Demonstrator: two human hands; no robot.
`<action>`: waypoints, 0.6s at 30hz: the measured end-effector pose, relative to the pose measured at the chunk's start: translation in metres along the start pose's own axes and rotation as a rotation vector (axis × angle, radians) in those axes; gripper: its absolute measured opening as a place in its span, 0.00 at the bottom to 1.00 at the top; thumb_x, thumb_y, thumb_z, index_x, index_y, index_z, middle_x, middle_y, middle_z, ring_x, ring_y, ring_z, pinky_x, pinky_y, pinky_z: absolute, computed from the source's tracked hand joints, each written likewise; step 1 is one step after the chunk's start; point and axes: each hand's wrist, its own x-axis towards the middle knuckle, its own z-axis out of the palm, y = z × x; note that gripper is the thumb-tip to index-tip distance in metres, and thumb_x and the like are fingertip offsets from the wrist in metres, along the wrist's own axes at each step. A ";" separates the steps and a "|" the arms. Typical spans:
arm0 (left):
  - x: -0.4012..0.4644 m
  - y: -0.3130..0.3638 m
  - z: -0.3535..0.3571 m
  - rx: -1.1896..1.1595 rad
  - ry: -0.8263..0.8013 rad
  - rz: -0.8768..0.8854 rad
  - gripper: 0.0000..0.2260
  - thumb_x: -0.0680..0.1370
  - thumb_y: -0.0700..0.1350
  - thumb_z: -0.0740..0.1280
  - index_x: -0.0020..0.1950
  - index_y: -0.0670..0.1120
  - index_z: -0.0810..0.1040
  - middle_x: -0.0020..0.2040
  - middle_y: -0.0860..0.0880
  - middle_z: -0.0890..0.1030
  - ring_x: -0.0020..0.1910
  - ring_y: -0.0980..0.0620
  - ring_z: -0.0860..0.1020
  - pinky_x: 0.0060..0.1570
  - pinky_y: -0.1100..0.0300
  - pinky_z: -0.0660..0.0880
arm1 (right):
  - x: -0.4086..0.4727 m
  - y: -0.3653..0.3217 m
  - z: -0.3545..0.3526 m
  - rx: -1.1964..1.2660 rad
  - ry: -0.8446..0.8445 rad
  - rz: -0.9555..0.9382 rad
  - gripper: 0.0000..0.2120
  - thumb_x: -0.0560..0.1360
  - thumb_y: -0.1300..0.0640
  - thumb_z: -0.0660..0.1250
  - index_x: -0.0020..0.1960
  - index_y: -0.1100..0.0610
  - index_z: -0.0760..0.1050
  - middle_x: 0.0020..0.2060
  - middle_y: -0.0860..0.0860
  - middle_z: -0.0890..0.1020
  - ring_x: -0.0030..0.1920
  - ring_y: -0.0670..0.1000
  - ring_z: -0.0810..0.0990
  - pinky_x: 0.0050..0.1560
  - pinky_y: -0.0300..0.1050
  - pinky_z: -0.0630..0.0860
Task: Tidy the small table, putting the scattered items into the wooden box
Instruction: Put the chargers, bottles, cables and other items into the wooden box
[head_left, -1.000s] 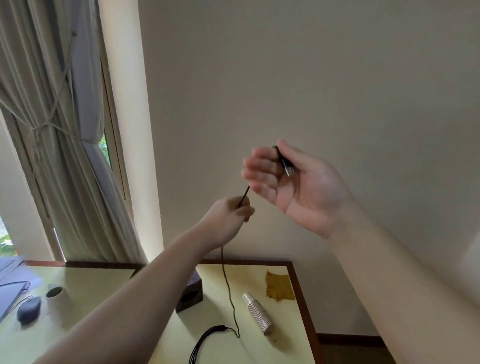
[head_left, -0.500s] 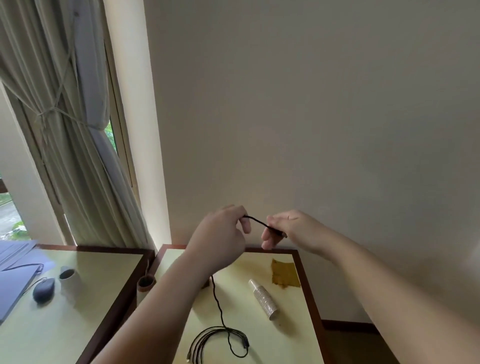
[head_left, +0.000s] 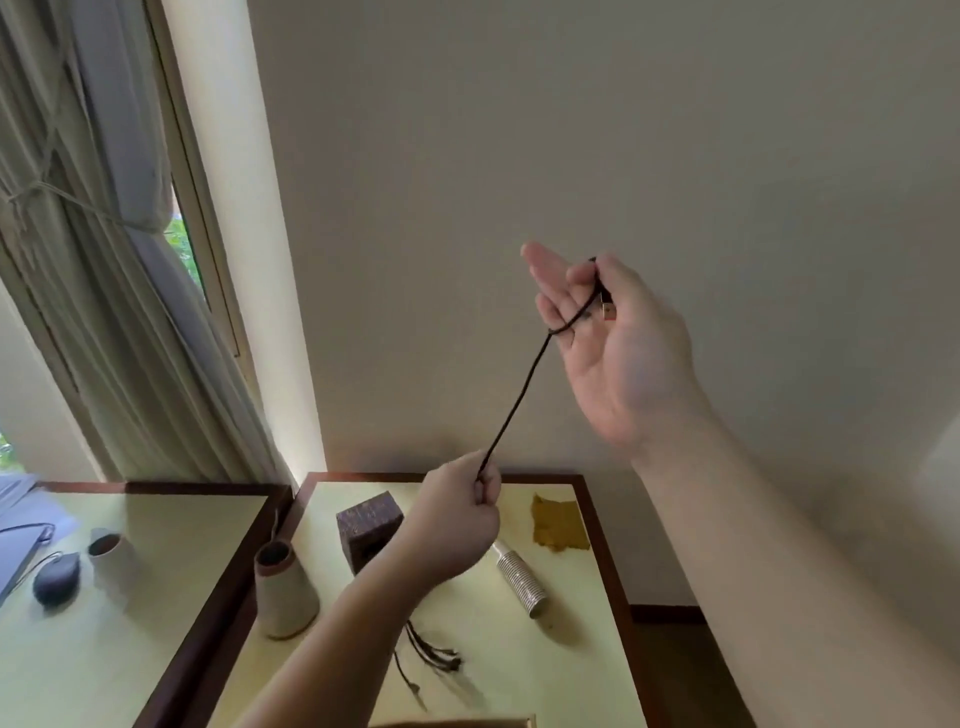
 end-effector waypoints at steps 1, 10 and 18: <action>-0.007 -0.002 0.003 0.007 -0.004 0.014 0.13 0.67 0.32 0.57 0.38 0.50 0.67 0.29 0.55 0.67 0.31 0.54 0.63 0.33 0.58 0.63 | 0.008 0.005 -0.007 -0.272 0.042 -0.059 0.17 0.88 0.52 0.53 0.45 0.54 0.74 0.63 0.54 0.85 0.67 0.47 0.80 0.71 0.42 0.70; 0.008 0.000 -0.037 0.225 0.235 0.054 0.14 0.73 0.33 0.62 0.36 0.52 0.72 0.31 0.53 0.74 0.36 0.56 0.72 0.29 0.66 0.60 | -0.045 0.092 -0.072 -0.851 -0.384 0.698 0.24 0.88 0.50 0.53 0.50 0.68 0.79 0.30 0.63 0.80 0.34 0.61 0.79 0.50 0.51 0.78; 0.010 -0.025 -0.013 0.053 0.070 -0.064 0.15 0.70 0.31 0.60 0.33 0.52 0.65 0.27 0.56 0.67 0.29 0.55 0.64 0.29 0.64 0.61 | -0.056 0.042 0.000 0.204 -0.191 0.413 0.18 0.86 0.51 0.55 0.41 0.57 0.72 0.25 0.52 0.72 0.28 0.53 0.73 0.47 0.49 0.80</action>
